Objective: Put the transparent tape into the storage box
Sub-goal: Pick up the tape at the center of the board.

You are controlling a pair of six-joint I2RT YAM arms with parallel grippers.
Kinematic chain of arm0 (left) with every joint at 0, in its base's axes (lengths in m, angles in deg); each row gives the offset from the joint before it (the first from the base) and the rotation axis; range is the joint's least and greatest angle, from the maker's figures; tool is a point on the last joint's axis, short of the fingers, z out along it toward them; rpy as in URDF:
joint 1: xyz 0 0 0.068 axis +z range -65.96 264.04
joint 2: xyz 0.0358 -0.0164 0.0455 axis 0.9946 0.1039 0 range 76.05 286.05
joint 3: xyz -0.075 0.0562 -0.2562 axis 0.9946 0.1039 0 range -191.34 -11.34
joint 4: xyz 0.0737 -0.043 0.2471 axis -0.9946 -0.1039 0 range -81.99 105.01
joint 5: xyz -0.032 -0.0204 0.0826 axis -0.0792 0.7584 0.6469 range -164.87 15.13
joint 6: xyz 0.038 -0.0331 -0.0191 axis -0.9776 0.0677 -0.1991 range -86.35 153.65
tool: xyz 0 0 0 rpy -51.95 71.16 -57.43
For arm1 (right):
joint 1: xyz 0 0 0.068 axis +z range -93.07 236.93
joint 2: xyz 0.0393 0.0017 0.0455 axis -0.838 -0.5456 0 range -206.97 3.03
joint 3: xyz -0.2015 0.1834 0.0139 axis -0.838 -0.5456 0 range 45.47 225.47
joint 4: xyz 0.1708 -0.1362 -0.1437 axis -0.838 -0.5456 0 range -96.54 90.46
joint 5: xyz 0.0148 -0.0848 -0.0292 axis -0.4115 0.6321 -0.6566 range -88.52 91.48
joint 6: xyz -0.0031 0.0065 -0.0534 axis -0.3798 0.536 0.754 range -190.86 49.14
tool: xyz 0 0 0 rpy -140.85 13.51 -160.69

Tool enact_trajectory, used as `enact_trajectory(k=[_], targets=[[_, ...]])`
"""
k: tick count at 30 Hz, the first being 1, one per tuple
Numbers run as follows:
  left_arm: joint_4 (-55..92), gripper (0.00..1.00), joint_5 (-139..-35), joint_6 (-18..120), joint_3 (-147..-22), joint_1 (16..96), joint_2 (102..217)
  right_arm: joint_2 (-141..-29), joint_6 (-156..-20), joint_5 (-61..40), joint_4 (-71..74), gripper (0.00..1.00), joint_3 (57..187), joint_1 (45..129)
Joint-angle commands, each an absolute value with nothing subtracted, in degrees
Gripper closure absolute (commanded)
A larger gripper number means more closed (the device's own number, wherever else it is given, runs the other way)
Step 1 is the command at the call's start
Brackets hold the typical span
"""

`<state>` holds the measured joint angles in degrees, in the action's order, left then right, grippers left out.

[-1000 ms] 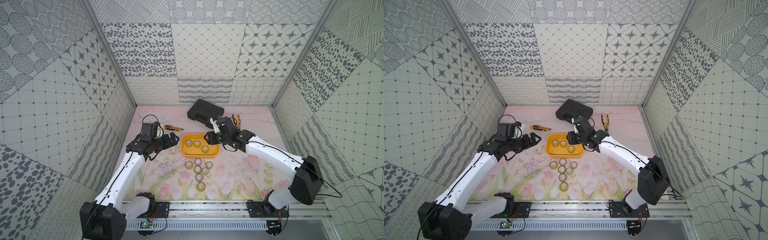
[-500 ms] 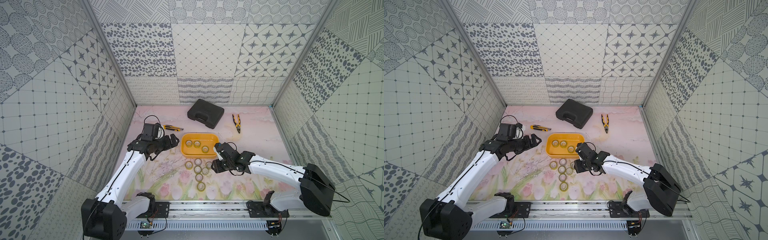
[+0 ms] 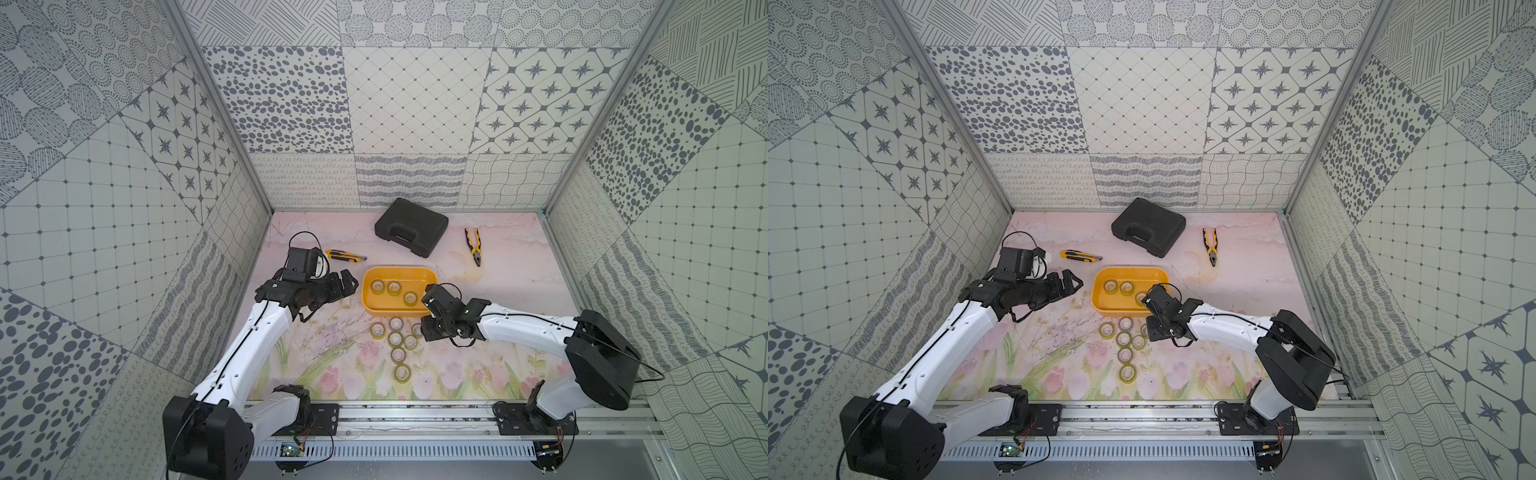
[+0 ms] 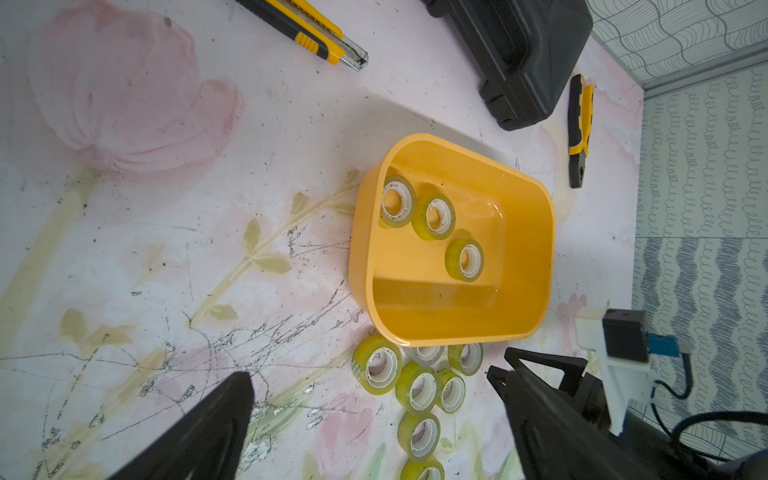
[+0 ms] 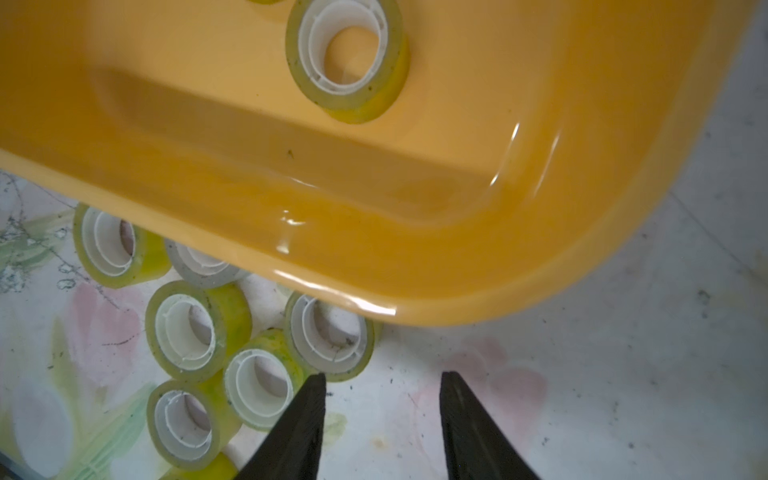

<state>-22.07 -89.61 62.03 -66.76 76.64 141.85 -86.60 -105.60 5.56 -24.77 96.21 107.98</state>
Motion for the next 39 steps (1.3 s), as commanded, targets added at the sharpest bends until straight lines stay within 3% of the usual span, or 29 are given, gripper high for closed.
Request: enact_trajectory(k=[1,22,39], targets=[[-23.31,0.01,-89.46,60.63,-66.71,76.71,141.66,-88.65,-106.18,6.83,-22.34,0.52,98.26,108.09],[-23.25,0.01,-89.46,60.63,-66.87,76.72,141.96,-89.24,-106.38,14.92,-27.69,0.53,96.09,108.09],[-23.55,0.01,-89.86,60.98,-66.45,76.63,141.71,-90.63,-105.35,11.94,-28.11,0.54,98.47,108.17]])
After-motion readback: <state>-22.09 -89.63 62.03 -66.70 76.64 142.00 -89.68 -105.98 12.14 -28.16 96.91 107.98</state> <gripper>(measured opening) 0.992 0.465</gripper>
